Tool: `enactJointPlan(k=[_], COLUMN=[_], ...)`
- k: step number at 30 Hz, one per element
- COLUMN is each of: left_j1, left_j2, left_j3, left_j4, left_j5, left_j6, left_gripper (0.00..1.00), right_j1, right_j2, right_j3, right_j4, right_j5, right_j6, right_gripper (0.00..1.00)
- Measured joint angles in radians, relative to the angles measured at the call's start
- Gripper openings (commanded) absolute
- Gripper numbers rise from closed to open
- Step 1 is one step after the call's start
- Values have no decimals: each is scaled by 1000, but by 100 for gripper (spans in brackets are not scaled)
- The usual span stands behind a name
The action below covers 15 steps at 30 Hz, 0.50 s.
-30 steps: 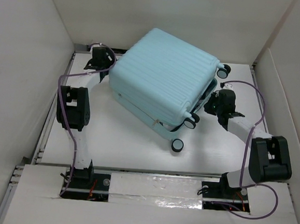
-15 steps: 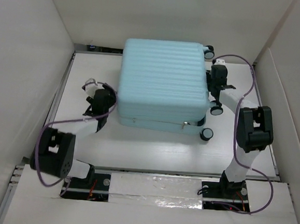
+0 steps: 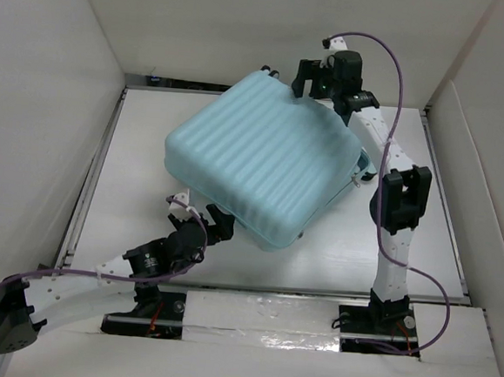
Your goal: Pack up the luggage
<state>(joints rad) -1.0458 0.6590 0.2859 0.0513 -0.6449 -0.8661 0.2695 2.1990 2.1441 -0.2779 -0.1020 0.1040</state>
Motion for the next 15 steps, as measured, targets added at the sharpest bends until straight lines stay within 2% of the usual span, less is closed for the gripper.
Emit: enactJointPlan(k=[3,6,9,10,11,12,13,14,15], left_j1=[16,33,37,36,39,44,48,54,60], left_j2=[-19,-5,23,31,38,45,53,62,72], left_j3=[61,124,180,183,183,183,182,182,182], left_j4=[-58,-34,30,46,53,58,64,71,74], left_j5=[-47,-69,-51,-40,-33,-25,-17,-5,6], left_j6=[48,80,99,103,105,106,106,106,105], left_gripper=[83,82,76,75,75,74,68,64,61], right_j1=[48,61,24,9,-10,-21,-25,-14,9], right_j2=[-87,-236,-481,-586,-693,-793,-895,-1000,-1106], right_j3=[-32,-149,-423,-546,-662,-762,-868,-981,-1082], right_j4=[-23,-6,82,126,161,190,244,288,309], right_j5=[-54,-115,-163,-175,-187,-194,-196,-198,-206], right_j6=[18,27,36,42,51,57,76,86,103], right_gripper=[100,97,80,56,38,27,11,4,2])
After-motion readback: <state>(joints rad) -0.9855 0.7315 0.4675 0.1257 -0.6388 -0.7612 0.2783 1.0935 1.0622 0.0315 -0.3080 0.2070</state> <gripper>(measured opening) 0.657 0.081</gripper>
